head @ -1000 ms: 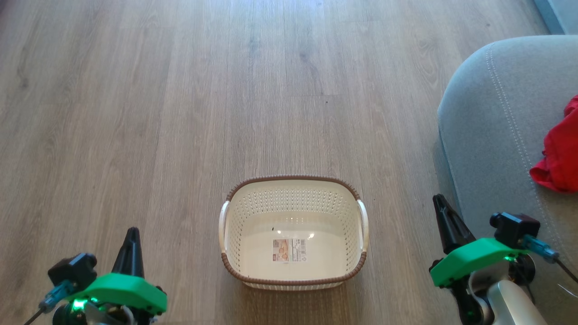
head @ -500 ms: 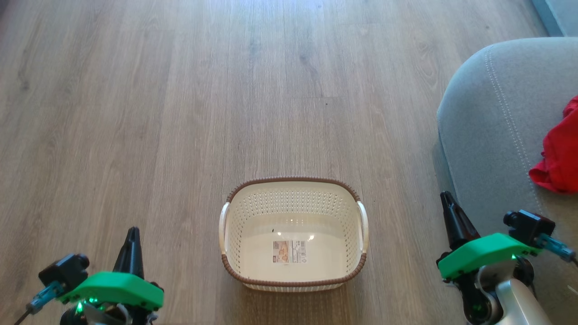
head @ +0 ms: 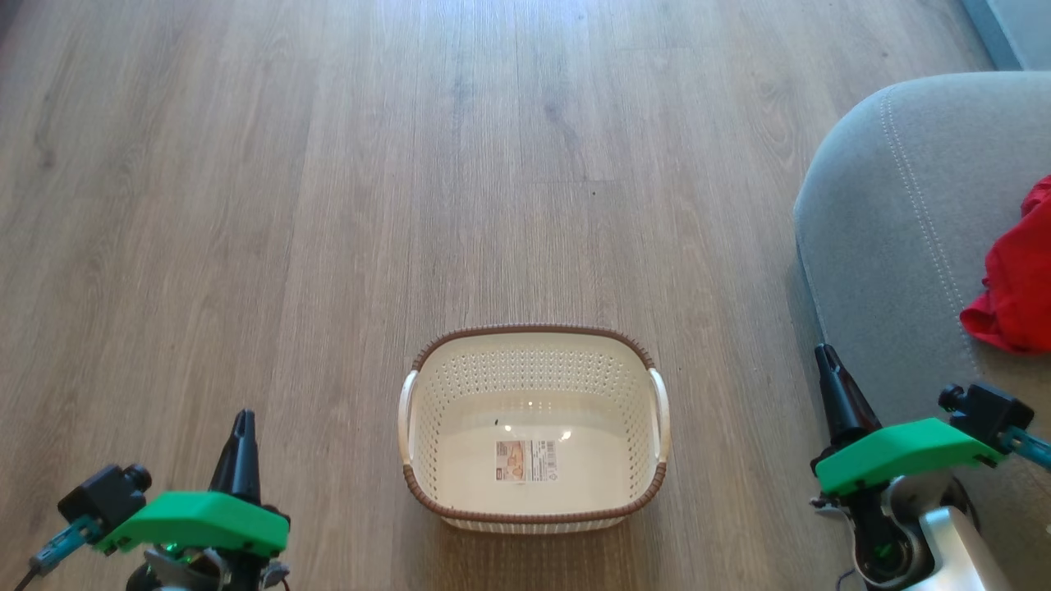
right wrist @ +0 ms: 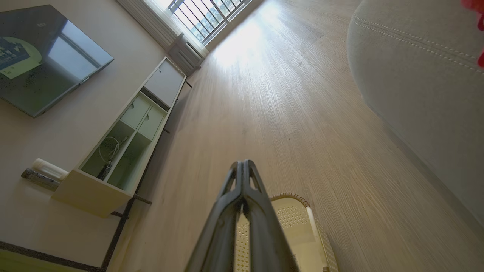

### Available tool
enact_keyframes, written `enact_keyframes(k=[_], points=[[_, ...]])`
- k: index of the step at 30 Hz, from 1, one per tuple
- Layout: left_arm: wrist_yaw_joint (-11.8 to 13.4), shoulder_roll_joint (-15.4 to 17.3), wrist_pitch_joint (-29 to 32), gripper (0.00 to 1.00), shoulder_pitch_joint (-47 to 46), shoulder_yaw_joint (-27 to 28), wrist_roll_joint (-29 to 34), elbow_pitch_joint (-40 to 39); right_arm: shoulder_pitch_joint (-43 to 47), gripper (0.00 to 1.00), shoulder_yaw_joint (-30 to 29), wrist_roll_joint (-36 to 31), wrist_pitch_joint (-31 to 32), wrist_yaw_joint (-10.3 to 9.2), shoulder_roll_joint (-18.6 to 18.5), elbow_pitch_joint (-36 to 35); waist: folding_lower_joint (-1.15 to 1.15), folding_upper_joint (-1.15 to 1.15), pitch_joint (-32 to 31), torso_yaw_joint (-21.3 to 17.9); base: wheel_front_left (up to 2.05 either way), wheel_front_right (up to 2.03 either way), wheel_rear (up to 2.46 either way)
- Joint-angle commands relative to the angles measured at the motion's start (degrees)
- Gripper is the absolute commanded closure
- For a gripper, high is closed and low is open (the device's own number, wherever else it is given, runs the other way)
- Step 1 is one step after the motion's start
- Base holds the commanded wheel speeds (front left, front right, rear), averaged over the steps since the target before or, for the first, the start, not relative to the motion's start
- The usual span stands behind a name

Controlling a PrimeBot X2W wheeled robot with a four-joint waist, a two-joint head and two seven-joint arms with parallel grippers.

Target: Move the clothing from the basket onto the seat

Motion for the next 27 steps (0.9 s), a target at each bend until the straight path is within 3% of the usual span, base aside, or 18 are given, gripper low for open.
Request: enact_keyframes(k=[1,27], points=[[-0.63,0.49,0.44,1.00,-2.89,1.11,-1.78,-2.23,-1.29,1.00,-0.18,1.73,0.38,0.00,0.17,-2.32,0.00,0.00,-0.03,0.00,0.00,0.00,0.00],[-1.70,0.64,4.72,1.00,-3.72,1.67,-18.98,-2.65,-0.57,1.00,-3.25,17.91,4.72,0.00,1.06,-4.25,0.00,0.00,-0.72,-0.01,0.00,0.00,0.00]])
